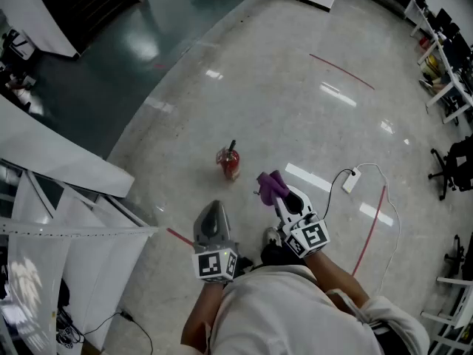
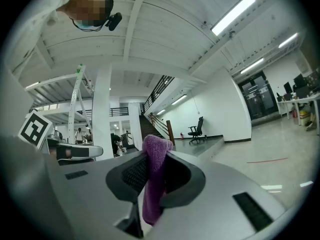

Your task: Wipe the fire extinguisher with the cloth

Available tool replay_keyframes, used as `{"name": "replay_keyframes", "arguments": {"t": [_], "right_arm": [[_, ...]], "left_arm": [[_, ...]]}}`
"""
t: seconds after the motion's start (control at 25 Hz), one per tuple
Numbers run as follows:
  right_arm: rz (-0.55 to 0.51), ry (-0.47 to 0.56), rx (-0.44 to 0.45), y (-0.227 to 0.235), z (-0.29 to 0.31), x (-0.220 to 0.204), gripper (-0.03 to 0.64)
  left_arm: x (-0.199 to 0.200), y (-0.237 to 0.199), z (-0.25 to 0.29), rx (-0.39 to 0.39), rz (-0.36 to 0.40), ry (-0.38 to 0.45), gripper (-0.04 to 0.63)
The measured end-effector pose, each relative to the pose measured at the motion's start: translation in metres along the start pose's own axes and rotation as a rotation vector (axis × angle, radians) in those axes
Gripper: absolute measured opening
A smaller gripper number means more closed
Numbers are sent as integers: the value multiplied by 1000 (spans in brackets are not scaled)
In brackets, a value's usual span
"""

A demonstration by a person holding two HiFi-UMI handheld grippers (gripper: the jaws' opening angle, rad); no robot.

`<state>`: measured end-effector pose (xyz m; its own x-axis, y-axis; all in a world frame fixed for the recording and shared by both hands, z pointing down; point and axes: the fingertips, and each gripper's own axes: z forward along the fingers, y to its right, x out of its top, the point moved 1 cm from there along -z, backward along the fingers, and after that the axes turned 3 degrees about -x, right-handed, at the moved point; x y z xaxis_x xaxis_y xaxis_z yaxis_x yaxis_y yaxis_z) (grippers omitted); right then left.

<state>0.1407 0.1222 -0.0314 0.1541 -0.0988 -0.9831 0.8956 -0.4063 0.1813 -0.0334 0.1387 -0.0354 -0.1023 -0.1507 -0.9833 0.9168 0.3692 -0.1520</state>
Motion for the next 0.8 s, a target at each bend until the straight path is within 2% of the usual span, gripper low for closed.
{"name": "replay_keyframes", "arguments": {"t": [0.48, 0.8], "right_arm": [[2, 3, -10, 1, 1, -1, 61], [-11, -6, -13, 14, 15, -7, 60]], "left_arm": [[1, 0, 2, -1, 0, 1, 17], [-7, -16, 18, 14, 17, -19, 17]]}}
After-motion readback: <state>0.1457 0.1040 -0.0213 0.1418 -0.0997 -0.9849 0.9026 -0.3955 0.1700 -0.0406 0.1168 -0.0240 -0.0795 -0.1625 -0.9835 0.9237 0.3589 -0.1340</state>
